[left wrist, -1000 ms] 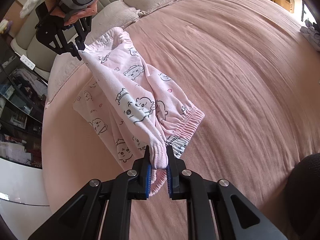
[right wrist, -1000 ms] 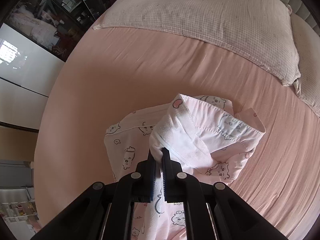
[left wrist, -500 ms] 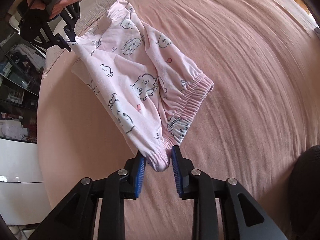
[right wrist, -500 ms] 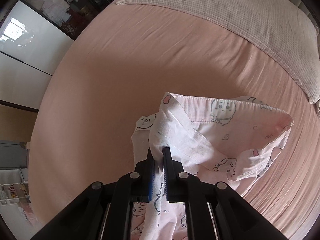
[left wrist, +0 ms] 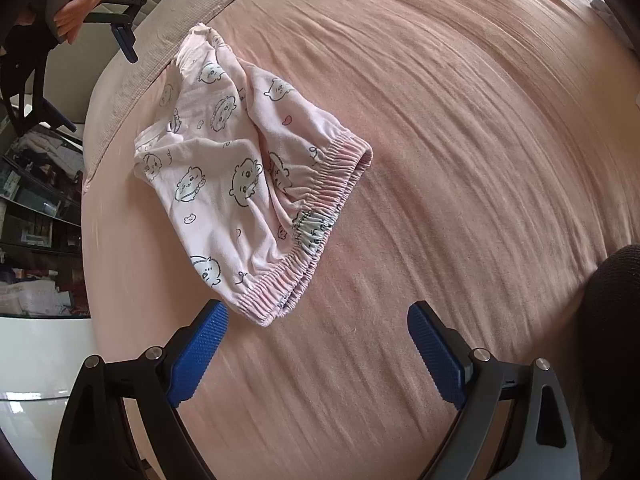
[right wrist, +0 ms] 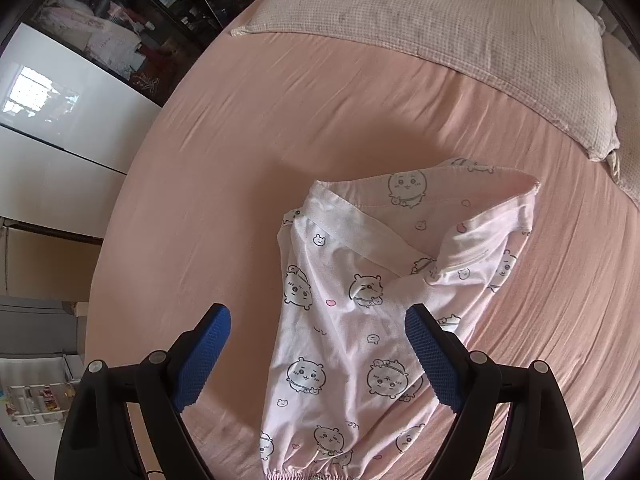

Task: Fold clothes

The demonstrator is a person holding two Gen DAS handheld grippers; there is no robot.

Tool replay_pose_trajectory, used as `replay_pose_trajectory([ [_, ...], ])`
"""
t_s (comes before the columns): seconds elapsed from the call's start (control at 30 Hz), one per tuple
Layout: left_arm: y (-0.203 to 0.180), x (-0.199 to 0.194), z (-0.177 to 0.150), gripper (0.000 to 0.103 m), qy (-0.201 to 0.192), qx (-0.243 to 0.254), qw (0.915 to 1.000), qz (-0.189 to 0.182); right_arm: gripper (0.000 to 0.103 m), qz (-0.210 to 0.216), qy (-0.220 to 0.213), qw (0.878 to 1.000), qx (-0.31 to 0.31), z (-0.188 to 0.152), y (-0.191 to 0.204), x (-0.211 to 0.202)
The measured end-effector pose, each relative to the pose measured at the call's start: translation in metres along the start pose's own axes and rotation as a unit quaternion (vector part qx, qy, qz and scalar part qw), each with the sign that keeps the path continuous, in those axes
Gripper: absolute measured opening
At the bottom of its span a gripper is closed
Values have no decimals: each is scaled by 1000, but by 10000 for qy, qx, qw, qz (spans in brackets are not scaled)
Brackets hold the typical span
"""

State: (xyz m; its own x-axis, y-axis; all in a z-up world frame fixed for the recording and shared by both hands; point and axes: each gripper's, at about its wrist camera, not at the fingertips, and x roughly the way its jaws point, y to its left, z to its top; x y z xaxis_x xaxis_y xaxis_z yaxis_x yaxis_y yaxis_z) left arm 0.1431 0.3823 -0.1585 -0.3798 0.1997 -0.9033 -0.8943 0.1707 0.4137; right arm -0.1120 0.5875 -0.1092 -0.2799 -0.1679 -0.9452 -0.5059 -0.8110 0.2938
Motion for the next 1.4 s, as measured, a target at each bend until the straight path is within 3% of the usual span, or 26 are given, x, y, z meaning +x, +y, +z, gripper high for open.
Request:
replay_pose_trajectory([
  [0.13, -13, -3, 0, 92, -54, 437, 9983, 388, 89, 126, -180, 9994, 283, -18, -19, -25],
  [0.3, -18, -10, 5, 92, -201, 591, 9974, 354, 89, 4, -411, 9982, 434, -44, -40, -62],
  [0.8, -6, -16, 29, 92, -624, 743, 9938, 547, 89, -305, -481, 9938, 958, -119, -90, -106],
  [1.03, 20, -5, 32, 92, -648, 647, 9943, 541, 89, -793, -306, 9938, 717, -146, -97, -101],
  [1.4, 85, 18, 34, 92, -422, 517, 9916, 1112, 89, -574, -419, 9909, 1141, -179, -131, -93],
])
